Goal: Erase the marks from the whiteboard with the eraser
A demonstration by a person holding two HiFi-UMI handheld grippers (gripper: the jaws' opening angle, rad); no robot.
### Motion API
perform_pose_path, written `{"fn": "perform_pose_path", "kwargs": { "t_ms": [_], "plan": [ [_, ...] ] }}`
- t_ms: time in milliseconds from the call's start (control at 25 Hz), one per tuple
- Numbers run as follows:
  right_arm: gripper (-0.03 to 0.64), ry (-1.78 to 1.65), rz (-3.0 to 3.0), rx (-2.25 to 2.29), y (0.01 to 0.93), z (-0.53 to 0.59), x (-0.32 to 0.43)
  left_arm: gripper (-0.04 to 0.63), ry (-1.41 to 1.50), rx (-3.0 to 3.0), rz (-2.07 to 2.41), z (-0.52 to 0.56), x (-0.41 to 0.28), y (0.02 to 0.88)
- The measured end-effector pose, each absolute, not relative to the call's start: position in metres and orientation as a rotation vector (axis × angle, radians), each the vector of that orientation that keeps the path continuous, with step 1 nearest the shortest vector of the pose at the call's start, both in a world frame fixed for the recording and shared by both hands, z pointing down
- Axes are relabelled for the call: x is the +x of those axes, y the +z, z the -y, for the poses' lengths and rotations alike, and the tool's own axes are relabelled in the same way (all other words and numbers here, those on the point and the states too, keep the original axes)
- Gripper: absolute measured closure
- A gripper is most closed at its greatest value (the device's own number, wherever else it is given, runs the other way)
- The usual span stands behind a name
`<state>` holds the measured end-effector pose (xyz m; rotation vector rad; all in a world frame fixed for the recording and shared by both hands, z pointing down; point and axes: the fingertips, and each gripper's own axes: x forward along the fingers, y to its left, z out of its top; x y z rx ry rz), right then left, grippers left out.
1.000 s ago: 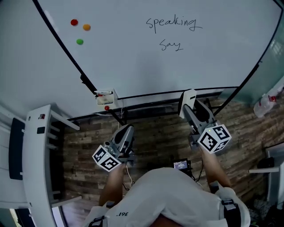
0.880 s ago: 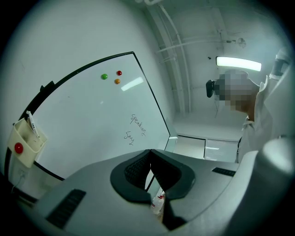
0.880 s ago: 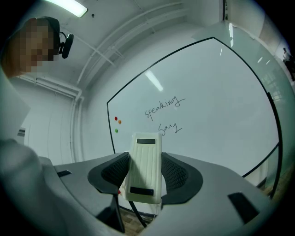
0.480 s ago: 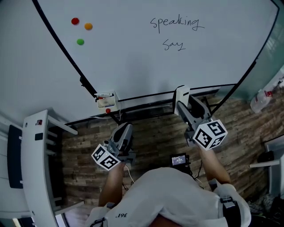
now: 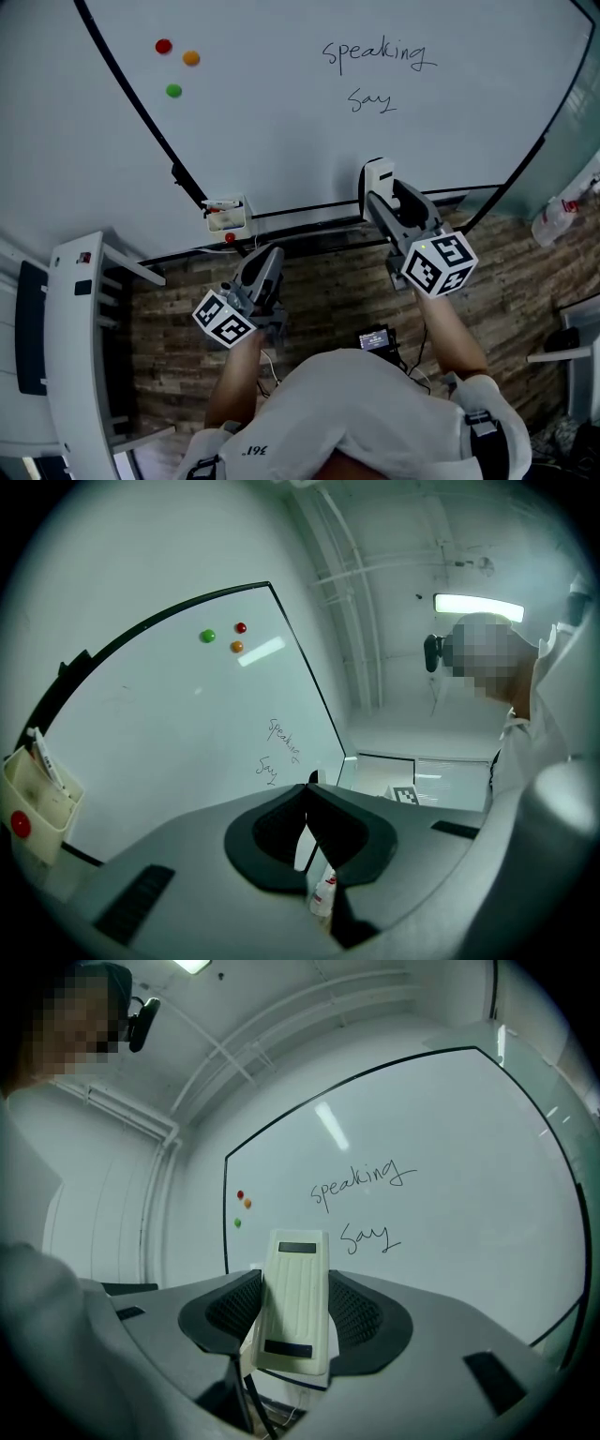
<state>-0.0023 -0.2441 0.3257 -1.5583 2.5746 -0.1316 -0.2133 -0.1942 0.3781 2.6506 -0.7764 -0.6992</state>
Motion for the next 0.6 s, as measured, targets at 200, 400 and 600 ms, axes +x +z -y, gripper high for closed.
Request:
{"fn": "perform_pose_path", "kwargs": {
  "t_ms": [200, 400, 600],
  "plan": [
    [0.377, -0.094, -2.577, -1.542, 0.308, 0.262, 0.0, 0.589, -0.681, 2.671, 0.793, 0.212, -0.204, 0.367],
    [0.377, -0.026, -2.597, -1.526, 0.288, 0.277, 0.001, 0.589, -0.684, 2.702, 0.797, 0.225, -0.194, 0.353],
    [0.377, 0.032, -2.625, -1.504, 0.274, 0.292, -0.002, 0.589, -0.685, 2.739, 0.804, 0.239, -0.183, 0.34]
  ]
}}
